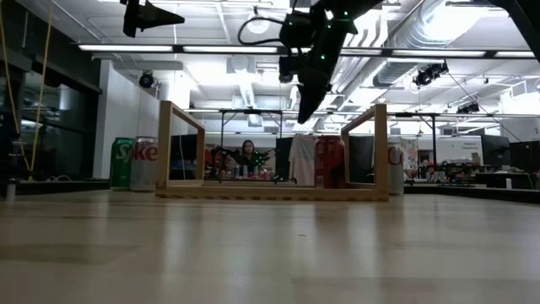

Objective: Place canned beverage on shelf
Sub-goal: Put the left red soda can aligned with the other red soda can on the shelf

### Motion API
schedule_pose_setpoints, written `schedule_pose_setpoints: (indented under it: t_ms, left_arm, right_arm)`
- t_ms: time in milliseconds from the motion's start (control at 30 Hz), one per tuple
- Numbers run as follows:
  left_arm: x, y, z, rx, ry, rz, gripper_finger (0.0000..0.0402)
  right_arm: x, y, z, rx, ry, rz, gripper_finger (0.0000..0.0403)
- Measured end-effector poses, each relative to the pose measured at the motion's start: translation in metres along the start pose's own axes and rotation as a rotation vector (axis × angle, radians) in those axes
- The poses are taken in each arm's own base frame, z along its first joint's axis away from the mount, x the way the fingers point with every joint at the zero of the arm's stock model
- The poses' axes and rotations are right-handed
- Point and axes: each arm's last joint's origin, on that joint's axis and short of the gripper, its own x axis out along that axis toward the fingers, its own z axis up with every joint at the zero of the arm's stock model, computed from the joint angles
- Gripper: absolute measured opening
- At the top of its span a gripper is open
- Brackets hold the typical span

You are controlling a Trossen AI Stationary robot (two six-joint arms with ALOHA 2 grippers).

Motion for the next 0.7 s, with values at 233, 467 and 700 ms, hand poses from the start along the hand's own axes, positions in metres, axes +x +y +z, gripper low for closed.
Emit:
schedule_pose_setpoints:
  t_ms: [233,467,700]
  left_arm:
    - [0.000,0.000,0.000,0.000,0.000,0.000,0.0335]
    - [0.003,-0.001,-0.002,0.005,0.010,0.004,0.0335]
    - [0.007,-0.002,-0.005,0.014,0.028,0.012,0.0335]
  right_arm:
    - [0.010,0.006,0.002,0.015,0.069,-0.135,0.0026]
    - [0.035,0.019,0.006,0.007,0.114,-0.174,0.0007]
    - [0.057,0.034,0.007,-0.076,0.196,-0.242,0.0001]
